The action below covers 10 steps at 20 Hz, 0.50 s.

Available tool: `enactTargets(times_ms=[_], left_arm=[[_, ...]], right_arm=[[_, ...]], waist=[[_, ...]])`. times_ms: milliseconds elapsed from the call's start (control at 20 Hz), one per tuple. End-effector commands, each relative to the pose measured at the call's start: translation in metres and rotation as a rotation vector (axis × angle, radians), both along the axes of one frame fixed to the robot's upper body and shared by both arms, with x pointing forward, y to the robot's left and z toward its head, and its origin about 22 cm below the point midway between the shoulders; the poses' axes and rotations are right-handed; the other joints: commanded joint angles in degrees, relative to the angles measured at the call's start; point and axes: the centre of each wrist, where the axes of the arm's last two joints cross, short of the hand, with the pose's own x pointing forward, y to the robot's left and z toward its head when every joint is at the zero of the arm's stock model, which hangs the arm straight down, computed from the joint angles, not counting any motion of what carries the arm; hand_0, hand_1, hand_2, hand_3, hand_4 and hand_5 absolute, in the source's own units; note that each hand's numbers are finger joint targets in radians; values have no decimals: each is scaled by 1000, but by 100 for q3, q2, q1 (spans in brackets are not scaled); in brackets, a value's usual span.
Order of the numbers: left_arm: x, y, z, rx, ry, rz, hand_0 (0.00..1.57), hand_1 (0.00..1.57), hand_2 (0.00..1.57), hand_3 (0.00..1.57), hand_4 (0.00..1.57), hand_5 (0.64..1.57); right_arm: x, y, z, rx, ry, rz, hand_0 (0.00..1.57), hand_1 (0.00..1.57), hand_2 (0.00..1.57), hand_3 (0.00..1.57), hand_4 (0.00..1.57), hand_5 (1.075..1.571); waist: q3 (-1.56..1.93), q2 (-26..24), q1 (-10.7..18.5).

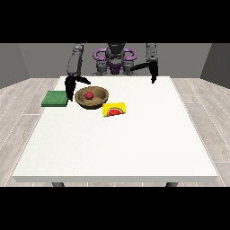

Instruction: Pick the cup and pour the ball into the bowl, then pick the bowl and place it on the pad

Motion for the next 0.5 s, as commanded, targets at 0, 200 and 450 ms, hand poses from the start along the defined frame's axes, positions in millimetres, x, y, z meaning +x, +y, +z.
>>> enactTargets(times_ms=[0, 200, 450], left_arm=[[0, 6, 20, -3, -27, -32, 0, 0, 0, 0, 0, 1565], [-4, 10, 24, -2, -49, -45, 0, 0, 0, 0, 0, 1565], [-2, 33, 43, 2, -78, -42, 0, 0, 0, 0, 0, 1566]], right_arm=[[10, -6, -5, 2, 17, -32, 0, 0, 0, 0, 251, 1567], [20, -14, 0, 4, -14, -52, 0, 0, 0, 0, 194, 1561], [13, 5, -26, 24, -17, -32, 0, 0, 0, 0, 100, 1563]], waist=[[6, 43, 73], [6, 238, 114], [7, 384, 158]])
